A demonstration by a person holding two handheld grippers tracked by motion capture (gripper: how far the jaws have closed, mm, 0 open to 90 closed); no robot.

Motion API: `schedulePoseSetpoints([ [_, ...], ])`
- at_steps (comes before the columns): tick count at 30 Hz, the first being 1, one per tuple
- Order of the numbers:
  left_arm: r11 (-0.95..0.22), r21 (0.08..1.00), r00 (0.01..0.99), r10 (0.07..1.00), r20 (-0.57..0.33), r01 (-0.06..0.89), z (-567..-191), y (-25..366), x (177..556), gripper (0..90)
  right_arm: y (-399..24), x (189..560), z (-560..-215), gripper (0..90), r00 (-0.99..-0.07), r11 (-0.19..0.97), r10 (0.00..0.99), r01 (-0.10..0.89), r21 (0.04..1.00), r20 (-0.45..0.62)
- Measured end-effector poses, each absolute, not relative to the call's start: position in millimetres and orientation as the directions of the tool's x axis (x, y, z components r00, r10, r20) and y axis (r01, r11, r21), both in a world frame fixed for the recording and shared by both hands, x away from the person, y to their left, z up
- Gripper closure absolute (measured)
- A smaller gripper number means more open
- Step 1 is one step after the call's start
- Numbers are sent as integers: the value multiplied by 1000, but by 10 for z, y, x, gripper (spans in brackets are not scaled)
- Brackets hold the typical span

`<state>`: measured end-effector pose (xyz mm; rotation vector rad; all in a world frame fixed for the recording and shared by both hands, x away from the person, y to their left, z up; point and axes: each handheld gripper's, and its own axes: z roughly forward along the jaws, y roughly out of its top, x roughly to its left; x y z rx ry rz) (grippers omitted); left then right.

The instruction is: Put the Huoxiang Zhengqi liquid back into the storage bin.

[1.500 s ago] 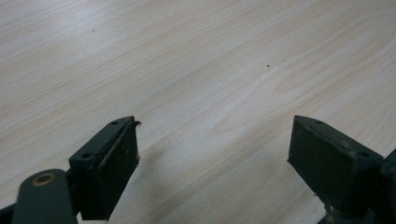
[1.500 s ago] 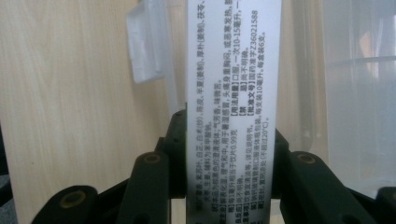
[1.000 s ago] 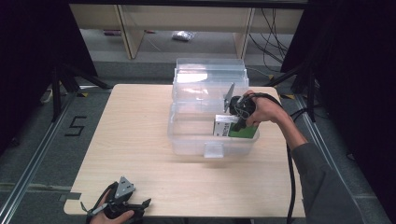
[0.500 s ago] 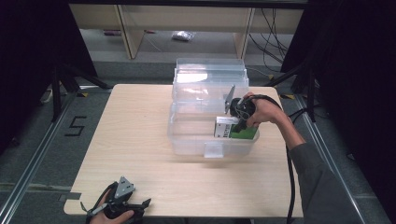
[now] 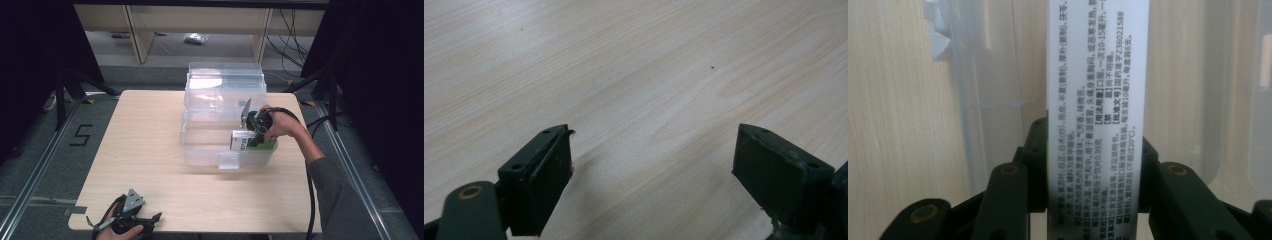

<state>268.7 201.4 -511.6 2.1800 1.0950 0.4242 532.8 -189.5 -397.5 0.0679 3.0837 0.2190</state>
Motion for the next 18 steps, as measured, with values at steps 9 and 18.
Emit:
schedulePoseSetpoints([
  [9, -414, 688, 581, 814, -14, 596, -5109, 2007, 2683, 154, -1902, 5332, -3986, 587, -996, 991, 79, 75, 114, -35],
  [18, -415, 691, 581, 814, -10, 592, -5116, 1999, 2684, 154, -2028, 5182, -3639, 493, -979, 952, 198, 182, 246, -39],
])
